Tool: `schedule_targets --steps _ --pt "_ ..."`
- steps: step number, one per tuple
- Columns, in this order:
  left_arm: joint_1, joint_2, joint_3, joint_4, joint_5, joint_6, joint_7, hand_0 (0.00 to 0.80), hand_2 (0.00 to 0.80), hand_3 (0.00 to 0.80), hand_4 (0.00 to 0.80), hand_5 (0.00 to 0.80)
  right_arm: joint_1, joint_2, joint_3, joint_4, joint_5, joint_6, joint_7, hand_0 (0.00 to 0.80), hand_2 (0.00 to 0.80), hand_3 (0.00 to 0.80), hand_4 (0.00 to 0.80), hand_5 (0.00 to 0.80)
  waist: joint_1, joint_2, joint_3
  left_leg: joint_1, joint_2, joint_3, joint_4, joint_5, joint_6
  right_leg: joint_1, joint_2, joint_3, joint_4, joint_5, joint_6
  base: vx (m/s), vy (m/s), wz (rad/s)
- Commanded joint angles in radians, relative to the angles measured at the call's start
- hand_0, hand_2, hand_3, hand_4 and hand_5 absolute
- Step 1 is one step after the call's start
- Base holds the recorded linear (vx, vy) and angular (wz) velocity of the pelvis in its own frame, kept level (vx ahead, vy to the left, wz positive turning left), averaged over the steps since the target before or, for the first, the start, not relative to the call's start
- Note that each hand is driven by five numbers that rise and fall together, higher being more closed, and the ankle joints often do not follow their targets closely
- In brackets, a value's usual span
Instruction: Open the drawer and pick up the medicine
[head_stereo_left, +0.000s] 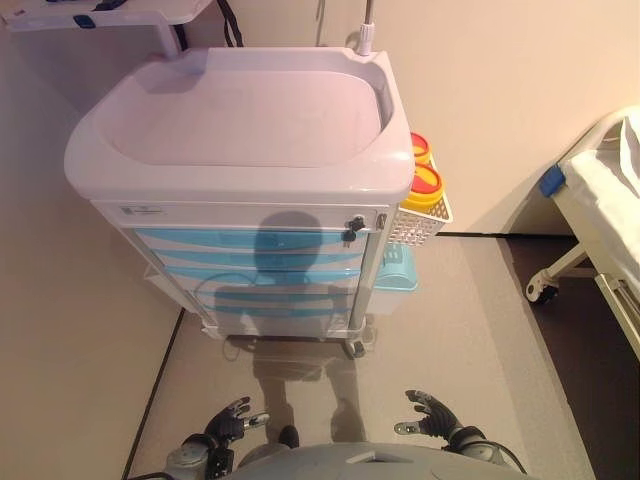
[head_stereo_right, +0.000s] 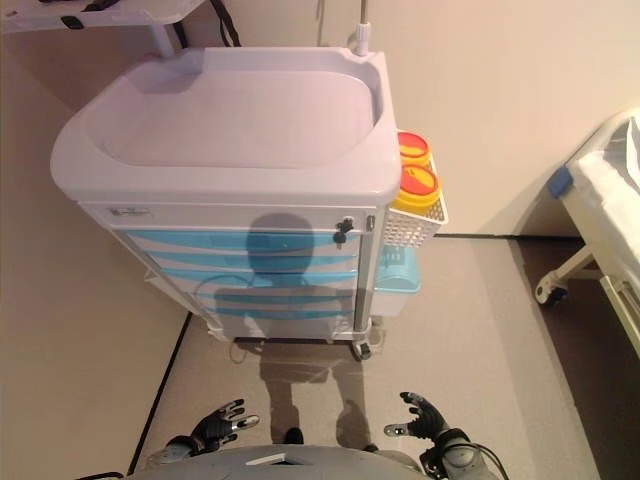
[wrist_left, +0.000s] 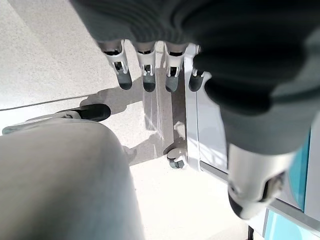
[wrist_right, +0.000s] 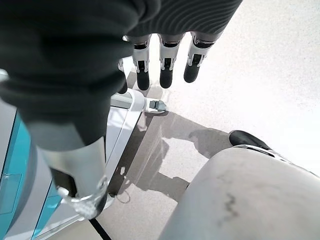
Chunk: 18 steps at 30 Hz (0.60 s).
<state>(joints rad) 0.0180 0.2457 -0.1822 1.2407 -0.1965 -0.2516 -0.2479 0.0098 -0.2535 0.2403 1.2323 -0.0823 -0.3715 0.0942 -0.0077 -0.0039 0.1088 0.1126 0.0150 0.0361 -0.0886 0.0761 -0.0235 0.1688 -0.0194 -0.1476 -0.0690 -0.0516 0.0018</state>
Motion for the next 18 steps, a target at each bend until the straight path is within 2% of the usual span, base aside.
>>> schedule_targets --steps 1,8,18 --pt "-0.058 -0.019 -0.007 0.026 -0.001 -0.057 -0.008 0.0 0.0 0.0 0.0 0.0 -0.058 -0.015 0.009 0.005 -0.016 -0.039 0.001 0.0 0.0 0.0 0.0 0.0 0.002 -0.013 0.021 0.043 -0.078 0.045 0.006 -0.148 0.056 -0.05 -0.009 -0.011 0.017 0.04 0.07 0.0 0.0 0.0" --pt "-0.057 -0.015 0.007 0.021 -0.038 -0.045 -0.003 0.0 0.0 0.0 0.0 0.0 -0.056 -0.02 0.005 0.008 -0.023 -0.041 0.0 0.0 0.0 0.0 0.0 0.0 0.002 -0.012 0.023 0.043 -0.078 0.042 0.006 -0.147 0.056 -0.051 -0.009 -0.011 0.02 0.038 0.07 0.004 0.002 0.0" --pt "-0.034 -0.021 0.078 0.045 -0.1 -0.037 0.029 0.0 0.0 0.0 0.0 0.0 -0.034 -0.014 -0.013 0.015 -0.033 -0.045 -0.01 0.0 0.0 0.0 0.0 0.0 0.009 -0.017 0.035 0.027 -0.09 0.036 0.046 -0.163 0.068 -0.06 -0.019 -0.011 0.047 0.03 0.065 0.056 0.02 0.0"
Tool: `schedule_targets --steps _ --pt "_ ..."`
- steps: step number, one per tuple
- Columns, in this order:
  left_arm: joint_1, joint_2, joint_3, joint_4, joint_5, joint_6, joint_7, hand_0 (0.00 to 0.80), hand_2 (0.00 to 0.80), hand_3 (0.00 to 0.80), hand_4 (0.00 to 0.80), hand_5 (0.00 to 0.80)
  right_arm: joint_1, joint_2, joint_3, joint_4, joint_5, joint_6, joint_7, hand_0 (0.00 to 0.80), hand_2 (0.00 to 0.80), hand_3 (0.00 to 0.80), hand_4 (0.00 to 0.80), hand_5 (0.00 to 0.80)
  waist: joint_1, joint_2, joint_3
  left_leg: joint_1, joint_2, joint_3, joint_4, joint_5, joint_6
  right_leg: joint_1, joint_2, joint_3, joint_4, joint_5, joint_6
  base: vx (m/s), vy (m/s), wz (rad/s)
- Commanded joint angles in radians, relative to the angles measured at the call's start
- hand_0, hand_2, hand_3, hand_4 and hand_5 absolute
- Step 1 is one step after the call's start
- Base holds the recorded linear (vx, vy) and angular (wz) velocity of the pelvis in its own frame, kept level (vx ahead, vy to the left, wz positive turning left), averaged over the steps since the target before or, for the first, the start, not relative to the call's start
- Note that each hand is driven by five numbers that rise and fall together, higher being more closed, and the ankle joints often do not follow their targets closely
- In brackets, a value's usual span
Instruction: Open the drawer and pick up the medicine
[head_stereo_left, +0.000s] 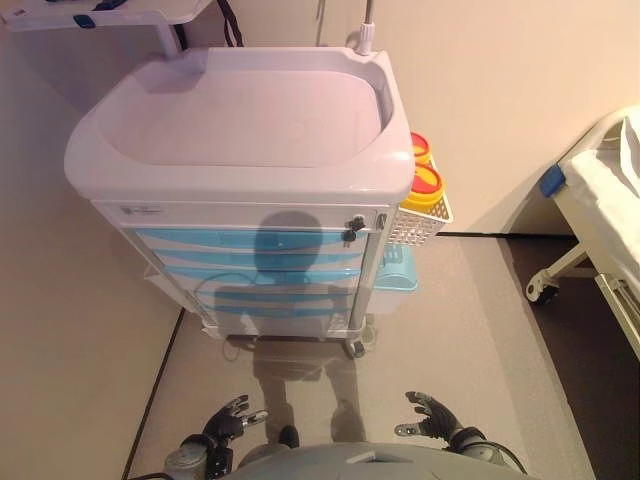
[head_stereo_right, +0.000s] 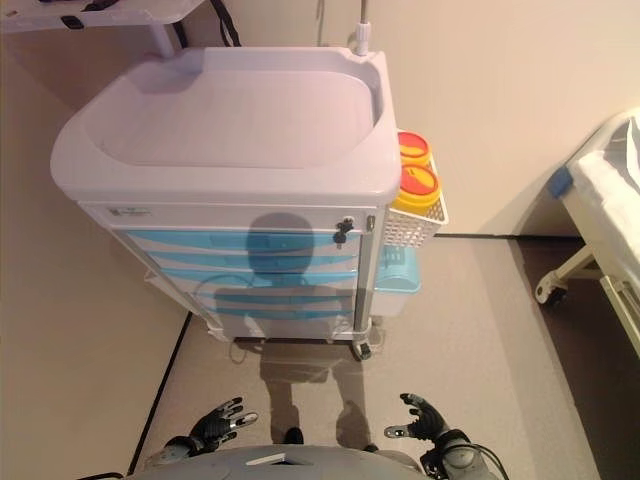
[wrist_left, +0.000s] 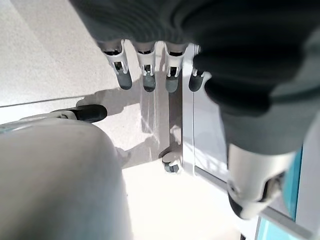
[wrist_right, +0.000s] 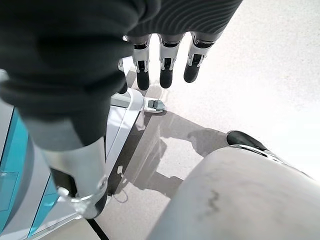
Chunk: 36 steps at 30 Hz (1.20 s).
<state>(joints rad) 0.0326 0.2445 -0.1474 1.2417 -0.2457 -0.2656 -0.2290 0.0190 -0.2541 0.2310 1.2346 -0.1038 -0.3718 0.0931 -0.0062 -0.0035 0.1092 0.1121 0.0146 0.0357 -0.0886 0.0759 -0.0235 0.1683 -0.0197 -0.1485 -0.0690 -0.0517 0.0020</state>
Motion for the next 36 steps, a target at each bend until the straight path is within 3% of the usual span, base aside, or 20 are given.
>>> schedule_targets --steps 1,15,24,30,36 --pt "-0.048 -0.019 0.051 0.046 -0.057 -0.021 0.008 0.0 0.0 0.0 0.0 0.0 -0.042 -0.015 -0.008 0.013 -0.007 -0.047 -0.007 0.0 0.0 0.0 0.0 0.0 0.008 -0.019 0.039 0.019 -0.092 0.036 0.06 -0.168 0.07 -0.066 -0.021 -0.008 0.053 0.03 0.064 0.045 0.043 0.0" --pt "-0.143 -0.014 0.103 0.012 -0.298 -0.042 -0.014 0.0 0.0 0.0 0.0 0.0 -0.067 -0.036 -0.028 -0.033 0.089 -0.073 -0.01 0.0 0.0 0.0 0.0 0.0 -0.024 -0.018 0.163 -0.126 -0.111 0.077 0.207 -0.207 0.097 -0.22 -0.042 0.041 0.134 0.049 0.059 -0.019 0.043 -0.07" --pt "-0.261 -0.04 0.164 -0.122 -0.709 -0.05 -0.148 0.0 0.0 0.0 0.0 0.0 -0.104 -0.029 -0.023 -0.092 0.182 -0.071 -0.035 0.0 0.0 0.0 0.0 0.0 -0.062 -0.032 0.26 -0.317 -0.099 0.131 0.419 -0.259 0.121 -0.404 -0.073 0.093 0.308 0.026 0.063 -0.04 0.033 -0.19" --pt "-0.341 -0.055 0.157 -0.256 -0.967 -0.087 -0.223 0.0 0.0 0.0 0.0 0.0 -0.121 -0.035 -0.004 -0.147 0.224 -0.049 -0.05 0.0 0.0 0.0 0.0 0.0 -0.083 -0.048 0.288 -0.457 -0.08 0.147 0.544 -0.291 0.131 -0.555 -0.057 0.124 0.421 0.009 0.056 -0.071 0.02 -0.19" --pt "-0.422 -0.024 0.169 -0.358 -1.194 -0.122 -0.291 0.0 0.0 0.0 0.0 0.0 -0.124 -0.048 0.037 -0.198 0.252 -0.031 -0.044 0.0 0.0 0.0 0.0 0.0 -0.102 -0.083 0.299 -0.554 -0.05 0.153 0.642 -0.322 0.133 -0.646 -0.026 0.147 0.482 0.004 0.041 -0.005 -0.008 -0.15"
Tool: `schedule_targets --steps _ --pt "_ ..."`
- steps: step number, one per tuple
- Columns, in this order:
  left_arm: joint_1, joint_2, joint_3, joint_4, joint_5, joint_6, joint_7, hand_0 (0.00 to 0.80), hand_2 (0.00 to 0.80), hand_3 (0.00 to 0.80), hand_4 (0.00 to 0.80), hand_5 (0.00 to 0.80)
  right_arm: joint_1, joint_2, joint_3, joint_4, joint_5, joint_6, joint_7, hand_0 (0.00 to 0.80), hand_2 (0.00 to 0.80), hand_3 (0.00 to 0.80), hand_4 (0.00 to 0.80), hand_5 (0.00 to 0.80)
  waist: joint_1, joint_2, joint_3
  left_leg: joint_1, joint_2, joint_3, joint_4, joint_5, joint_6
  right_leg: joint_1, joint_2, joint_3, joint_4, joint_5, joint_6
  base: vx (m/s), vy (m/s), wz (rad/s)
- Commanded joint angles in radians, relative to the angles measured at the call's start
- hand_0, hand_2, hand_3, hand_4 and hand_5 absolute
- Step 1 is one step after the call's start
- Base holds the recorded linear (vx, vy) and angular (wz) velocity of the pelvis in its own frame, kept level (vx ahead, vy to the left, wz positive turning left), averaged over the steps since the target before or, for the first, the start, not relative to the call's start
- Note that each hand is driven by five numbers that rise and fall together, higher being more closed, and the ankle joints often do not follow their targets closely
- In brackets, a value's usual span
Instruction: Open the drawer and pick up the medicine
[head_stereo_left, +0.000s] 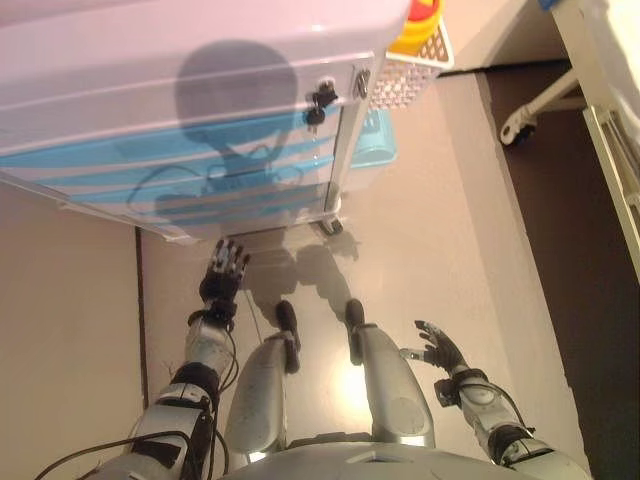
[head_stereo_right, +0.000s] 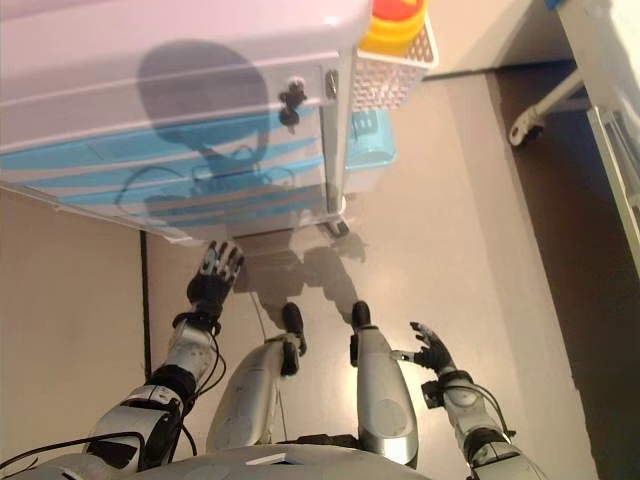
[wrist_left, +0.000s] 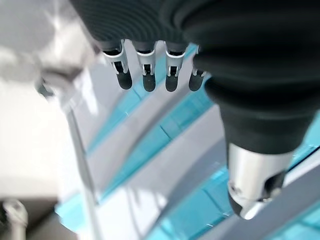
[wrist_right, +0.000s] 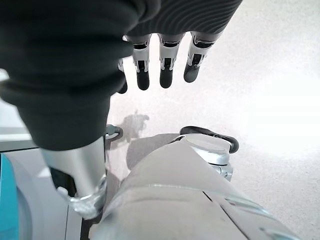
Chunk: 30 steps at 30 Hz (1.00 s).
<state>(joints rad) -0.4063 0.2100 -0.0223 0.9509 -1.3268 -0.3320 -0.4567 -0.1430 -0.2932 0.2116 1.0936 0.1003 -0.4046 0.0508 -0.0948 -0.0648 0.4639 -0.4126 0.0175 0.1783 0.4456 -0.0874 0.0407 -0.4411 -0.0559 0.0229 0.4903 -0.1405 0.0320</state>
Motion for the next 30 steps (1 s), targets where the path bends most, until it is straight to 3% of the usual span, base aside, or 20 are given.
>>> schedule_targets --steps 1,3,7,9,18,25,29,30 --pt "0.0 0.021 0.056 -0.076 -0.136 -0.056 -0.073 0.0 0.0 0.0 0.0 0.0 0.042 -0.009 0.063 -0.068 0.049 0.01 0.0 0.0 0.0 0.0 0.0 0.0 -0.017 -0.029 -0.055 -0.041 -0.049 0.011 0.123 -0.164 0.069 -0.045 0.015 -0.02 -0.072 0.093 0.01 0.037 -0.025 -0.05" --pt "-0.02 0.039 0.074 -0.082 -0.179 -0.049 -0.122 0.0 0.0 0.0 0.0 0.0 0.053 -0.008 0.074 -0.081 0.055 0.021 0.002 0.0 0.0 0.0 0.0 0.0 -0.019 -0.032 -0.057 -0.045 -0.044 -0.001 0.152 -0.204 0.065 -0.045 0.025 -0.012 -0.054 0.068 0.013 0.141 -0.003 -0.17" --pt "-0.062 0.08 0.107 -0.11 -0.255 -0.014 -0.2 0.0 0.0 0.0 0.0 0.0 0.07 -0.01 0.095 -0.097 0.056 0.035 0.003 0.0 0.0 0.0 0.0 0.0 -0.023 -0.045 -0.061 -0.065 -0.04 -0.002 0.197 -0.221 0.067 -0.047 0.029 -0.003 -0.047 0.072 0.007 0.103 -0.013 -0.2" --pt "-0.08 0.098 0.119 -0.124 -0.278 -0.006 -0.221 0.0 0.0 0.0 0.0 0.0 0.079 -0.013 0.101 -0.103 0.056 0.04 0.005 0.0 0.0 0.0 0.0 0.0 -0.027 -0.056 -0.059 -0.081 -0.04 0.01 0.211 -0.197 0.07 -0.052 0.023 -0.001 -0.056 0.101 0.001 -0.002 -0.036 -0.13" --pt "-0.169 0.181 0.165 -0.182 -0.35 0.044 -0.27 0.0 0.0 0.0 0.0 0.0 0.139 -0.016 0.138 -0.13 0.028 0.061 -0.003 0.0 0.0 0.0 0.0 0.0 -0.033 -0.065 -0.064 -0.071 -0.053 0.0 0.279 -0.219 0.076 -0.003 0.017 0.016 -0.058 0.115 0.006 0.099 -0.018 -0.01" --pt "-0.26 0.247 0.172 -0.301 -0.373 0.074 -0.288 0.0 0.0 0.0 0.0 0.0 0.228 -0.012 0.164 -0.124 -0.018 0.021 -0.019 0.0 0.0 0.0 0.0 0.0 -0.045 -0.07 -0.056 -0.038 -0.063 0.001 0.32 -0.221 0.079 0.068 0.009 0.027 -0.07 0.127 0.019 0.106 -0.016 -0.01" --pt "-0.275 0.244 0.149 -0.405 -0.377 0.095 -0.407 0.0 0.0 0.0 0.0 0.0 0.266 -0.012 0.162 -0.109 -0.06 -0.015 -0.034 0.0 0.0 0.0 0.0 0.0 -0.049 -0.066 -0.047 -0.007 -0.071 0.006 0.318 -0.215 0.076 0.115 0.006 0.028 -0.091 0.134 0.026 0.059 0.004 -0.01" --pt "-0.27 0.238 0.145 -0.441 -0.363 0.104 -0.437 0.05 0.05 0.05 0.05 0.05 0.275 -0.012 0.161 -0.108 -0.07 -0.021 -0.039 0.0 0.0 0.0 0.0 0.0 -0.048 -0.064 -0.045 0.002 -0.074 0.005 0.314 -0.214 0.074 0.125 0.006 0.028 -0.096 0.135 0.027 0.043 0.019 0.01"
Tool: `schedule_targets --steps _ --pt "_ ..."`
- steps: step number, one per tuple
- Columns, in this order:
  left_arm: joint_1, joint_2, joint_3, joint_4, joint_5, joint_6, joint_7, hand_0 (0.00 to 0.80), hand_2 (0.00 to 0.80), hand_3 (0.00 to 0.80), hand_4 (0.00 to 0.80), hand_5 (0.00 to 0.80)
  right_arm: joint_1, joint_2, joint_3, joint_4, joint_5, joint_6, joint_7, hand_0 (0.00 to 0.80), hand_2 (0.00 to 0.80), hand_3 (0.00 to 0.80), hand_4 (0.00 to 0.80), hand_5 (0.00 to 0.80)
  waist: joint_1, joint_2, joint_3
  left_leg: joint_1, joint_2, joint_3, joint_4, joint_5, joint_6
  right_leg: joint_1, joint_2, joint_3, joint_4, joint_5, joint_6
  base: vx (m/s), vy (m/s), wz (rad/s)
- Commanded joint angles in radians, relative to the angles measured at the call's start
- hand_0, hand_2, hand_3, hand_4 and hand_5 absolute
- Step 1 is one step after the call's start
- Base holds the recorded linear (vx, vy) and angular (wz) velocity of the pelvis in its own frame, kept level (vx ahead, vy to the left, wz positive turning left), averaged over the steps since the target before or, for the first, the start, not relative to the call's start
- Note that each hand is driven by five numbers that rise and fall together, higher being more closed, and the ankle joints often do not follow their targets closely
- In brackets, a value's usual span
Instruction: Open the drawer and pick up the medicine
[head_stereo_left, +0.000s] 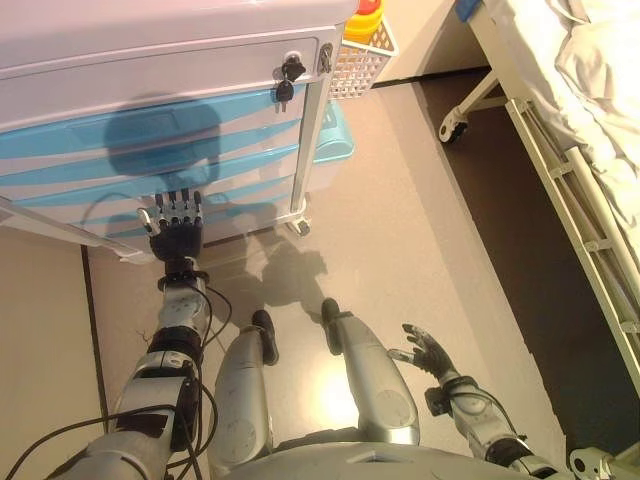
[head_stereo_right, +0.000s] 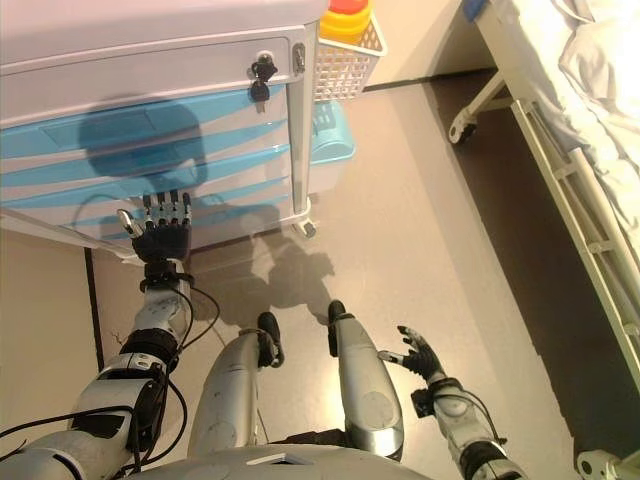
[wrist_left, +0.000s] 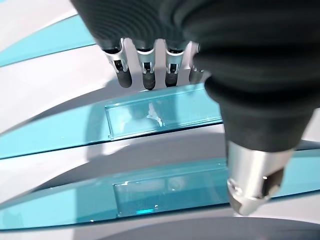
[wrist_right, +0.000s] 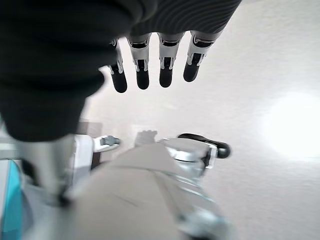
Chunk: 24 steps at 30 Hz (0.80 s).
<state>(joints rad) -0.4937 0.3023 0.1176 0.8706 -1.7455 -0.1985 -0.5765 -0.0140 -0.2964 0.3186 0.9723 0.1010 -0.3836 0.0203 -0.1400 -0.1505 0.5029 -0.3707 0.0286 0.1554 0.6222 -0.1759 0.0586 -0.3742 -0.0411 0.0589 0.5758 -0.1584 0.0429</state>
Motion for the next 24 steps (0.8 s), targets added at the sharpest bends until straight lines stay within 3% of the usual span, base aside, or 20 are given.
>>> schedule_targets --steps 1,2,3,4,10,16,19,24 --pt "-0.173 0.135 -0.003 -0.403 0.071 -0.037 -0.353 0.442 0.442 0.442 0.442 0.442 0.155 -0.01 0.05 0.013 -0.081 -0.048 -0.013 0.0 0.0 0.0 0.0 0.0 -0.002 0.026 -0.082 -0.026 -0.09 0.027 0.13 -0.122 0.055 0.073 -0.009 -0.008 -0.188 0.155 0.018 0.048 0.027 0.0" --pt "-0.165 0.131 -0.009 -0.438 0.092 -0.032 -0.379 0.508 0.508 0.508 0.508 0.508 0.163 -0.013 0.046 0.01 -0.093 -0.052 -0.015 0.0 0.0 0.0 0.0 0.0 0.0 0.03 -0.081 -0.013 -0.094 0.026 0.121 -0.119 0.055 0.086 -0.009 -0.009 -0.194 0.154 0.019 0.047 0.031 -0.02" --pt "-0.158 0.128 -0.012 -0.461 0.111 -0.032 -0.399 0.696 0.696 0.696 0.696 0.696 0.17 -0.015 0.042 0.005 -0.101 -0.051 -0.017 0.0 0.0 0.0 0.0 0.0 0.002 0.033 -0.08 -0.002 -0.098 0.025 0.114 -0.117 0.054 0.097 -0.009 -0.01 -0.198 0.154 0.019 0.038 0.027 -0.04" --pt "-0.153 0.126 -0.017 -0.479 0.125 -0.028 -0.426 0.791 0.791 0.791 0.791 0.791 0.175 -0.019 0.038 -0.001 -0.107 -0.048 -0.016 0.0 0.0 0.0 0.0 0.0 0.003 0.035 -0.08 0.008 -0.1 0.024 0.108 -0.116 0.054 0.106 -0.01 -0.012 -0.201 0.154 0.02 0.042 0.035 -0.02" --pt "-0.058 0.132 -0.035 -0.656 0.216 0.017 -0.508 0.8 0.8 0.8 0.8 0.8 0.21 -0.034 0.004 -0.043 -0.141 -0.003 -0.007 0.0 0.0 0.0 0.0 0.0 0.022 0.06 -0.103 0.111 -0.13 -0.001 -0.007 -0.089 0.046 0.189 -0.007 -0.027 -0.233 0.14 0.017 0.017 0.027 0.03" --pt "0.142 0.09 -0.006 -0.775 0.174 0.077 -0.536 0.8 0.8 0.8 0.8 0.8 0.204 -0.03 -0.03 -0.059 -0.16 0.043 0.015 0.0 0.0 0.0 0.0 0.0 0.062 0.091 -0.153 0.221 -0.135 -0.051 -0.192 -0.011 0.017 0.267 0.003 -0.06 -0.266 0.093 0.0 -0.05 0.009 0.15" --pt "0.252 0.029 -0.006 -0.791 0.158 0.137 -0.556 0.8 0.8 0.8 0.8 0.8 0.188 -0.027 -0.036 -0.061 -0.184 0.058 0.033 0.0 0.0 0.0 0.0 0.0 0.087 0.103 -0.173 0.268 -0.122 -0.078 -0.263 0.023 -0.001 0.314 0.009 -0.084 -0.287 0.071 -0.008 -0.077 -0.057 0.23" --pt "0.443 -0.068 -0.031 -0.686 0.182 0.269 -0.635 0.8 0.8 0.8 0.8 0.8 0.126 -0.045 -0.063 -0.065 -0.229 0.097 0.089 0.0 0.0 0.0 0.0 0.0 0.142 0.125 -0.185 0.333 -0.095 -0.133 -0.387 0.094 -0.046 0.395 0.027 -0.129 -0.34 0.049 -0.022 -0.085 -0.069 0.34"
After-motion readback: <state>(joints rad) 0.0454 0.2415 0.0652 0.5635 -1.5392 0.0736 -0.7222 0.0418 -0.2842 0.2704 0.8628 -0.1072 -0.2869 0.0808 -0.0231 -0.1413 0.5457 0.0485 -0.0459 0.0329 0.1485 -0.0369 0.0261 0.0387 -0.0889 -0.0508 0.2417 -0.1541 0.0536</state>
